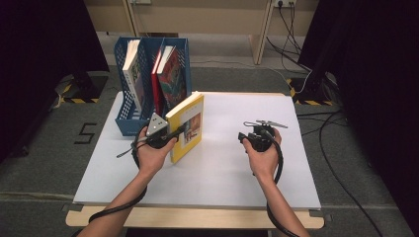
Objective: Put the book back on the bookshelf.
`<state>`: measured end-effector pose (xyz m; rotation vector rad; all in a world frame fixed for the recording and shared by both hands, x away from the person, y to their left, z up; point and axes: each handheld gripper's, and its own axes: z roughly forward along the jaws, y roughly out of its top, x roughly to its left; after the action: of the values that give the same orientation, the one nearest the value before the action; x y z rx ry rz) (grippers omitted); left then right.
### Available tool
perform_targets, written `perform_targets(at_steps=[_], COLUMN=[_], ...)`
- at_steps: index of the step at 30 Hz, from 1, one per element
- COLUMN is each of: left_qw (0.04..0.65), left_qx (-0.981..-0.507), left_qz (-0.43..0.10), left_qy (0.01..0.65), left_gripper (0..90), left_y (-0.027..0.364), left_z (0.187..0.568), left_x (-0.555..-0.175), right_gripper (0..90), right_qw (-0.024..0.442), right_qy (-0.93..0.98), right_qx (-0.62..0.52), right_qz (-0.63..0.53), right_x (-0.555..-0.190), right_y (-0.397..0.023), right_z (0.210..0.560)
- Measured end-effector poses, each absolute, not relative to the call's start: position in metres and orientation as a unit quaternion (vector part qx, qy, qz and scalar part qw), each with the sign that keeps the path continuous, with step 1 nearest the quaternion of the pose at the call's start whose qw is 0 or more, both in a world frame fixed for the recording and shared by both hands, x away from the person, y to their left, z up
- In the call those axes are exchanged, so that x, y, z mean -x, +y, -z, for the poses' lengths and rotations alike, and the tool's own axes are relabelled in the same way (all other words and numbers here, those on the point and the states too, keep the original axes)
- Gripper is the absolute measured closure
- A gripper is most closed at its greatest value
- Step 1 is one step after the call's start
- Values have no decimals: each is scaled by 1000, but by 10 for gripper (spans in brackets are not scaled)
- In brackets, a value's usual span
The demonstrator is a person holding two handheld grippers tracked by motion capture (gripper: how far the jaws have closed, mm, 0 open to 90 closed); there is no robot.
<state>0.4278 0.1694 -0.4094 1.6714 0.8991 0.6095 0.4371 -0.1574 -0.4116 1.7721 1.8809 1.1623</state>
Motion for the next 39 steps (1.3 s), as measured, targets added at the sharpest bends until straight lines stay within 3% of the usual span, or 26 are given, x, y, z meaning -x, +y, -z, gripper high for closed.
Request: perform_targets(at_steps=[15,39], left_qw=[550,582], left_qx=[-697,-659], left_qz=[-257,-285], left_qy=[382,381], left_gripper=[748,748], left_y=[171,169], left_z=[403,352], left_x=[-433,-446], right_gripper=[578,581], right_qw=[163,171], right_qy=[658,654], right_qx=[-614,-616], right_qz=[-405,-406], right_x=[-438,-436], right_y=[-159,-164], right_z=[407,408])
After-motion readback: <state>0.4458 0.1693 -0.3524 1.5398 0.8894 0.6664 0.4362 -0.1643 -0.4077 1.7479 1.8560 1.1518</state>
